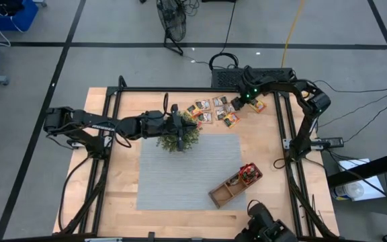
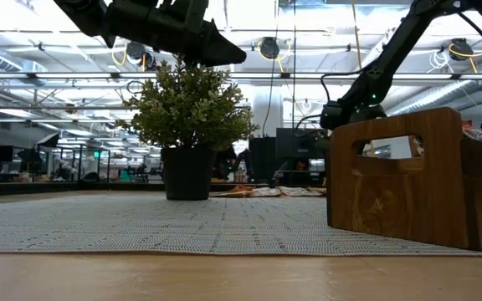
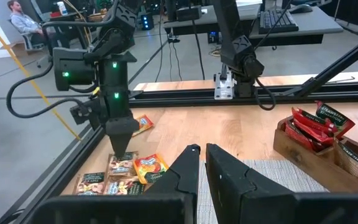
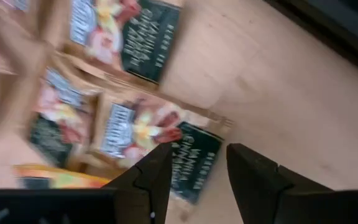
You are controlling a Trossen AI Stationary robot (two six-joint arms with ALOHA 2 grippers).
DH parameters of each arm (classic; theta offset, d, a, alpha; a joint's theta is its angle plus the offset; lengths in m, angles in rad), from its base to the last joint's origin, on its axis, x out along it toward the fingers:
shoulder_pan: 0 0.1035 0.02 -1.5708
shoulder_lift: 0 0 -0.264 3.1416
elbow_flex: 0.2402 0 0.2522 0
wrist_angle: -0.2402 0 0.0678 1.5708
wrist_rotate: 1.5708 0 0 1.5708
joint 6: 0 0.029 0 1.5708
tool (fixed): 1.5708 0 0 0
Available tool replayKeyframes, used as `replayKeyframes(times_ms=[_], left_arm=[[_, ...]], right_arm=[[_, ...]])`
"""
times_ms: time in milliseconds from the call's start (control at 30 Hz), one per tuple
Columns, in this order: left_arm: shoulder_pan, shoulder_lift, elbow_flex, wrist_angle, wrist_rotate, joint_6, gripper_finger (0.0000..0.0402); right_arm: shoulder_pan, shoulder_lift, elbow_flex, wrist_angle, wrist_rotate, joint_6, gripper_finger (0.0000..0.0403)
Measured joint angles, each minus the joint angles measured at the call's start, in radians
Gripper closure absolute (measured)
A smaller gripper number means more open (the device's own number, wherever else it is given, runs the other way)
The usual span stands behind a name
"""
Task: Pick & Place Tea
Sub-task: Put the apple tea sachet into the brown organizer
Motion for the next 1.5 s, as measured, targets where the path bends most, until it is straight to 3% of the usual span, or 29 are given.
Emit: replayKeyframes(times_ms=[567, 833, 1033, 1233, 1500], left_arm=[[0.0, 0.0, 0.0, 0.0, 0.0, 0.0, 0.0366], [0.0, 0.0, 0.0, 0.0, 0.0, -0.002, 0.0366], [0.0, 0.0, 0.0, 0.0, 0.0, -0.003, 0.0366], [0.0, 0.0, 0.0, 0.001, 0.0, -0.002, 0.0366], [0.0, 0.0, 0.0, 0.004, 0.0, -0.004, 0.0366]], right_arm=[[0.097, -0.008, 0.0, -0.051, 0.458, -0.061, 0.0261], [0.143, -0.071, -0.001, -0.035, 0.448, -0.032, 0.0261], [0.227, -0.069, -0.001, 0.043, 0.302, -0.012, 0.0261], [0.318, -0.065, 0.0, 0.104, 0.389, -0.025, 0.0261], [0.313, -0.032, 0.0, 0.093, 0.432, -0.033, 0.0261]])
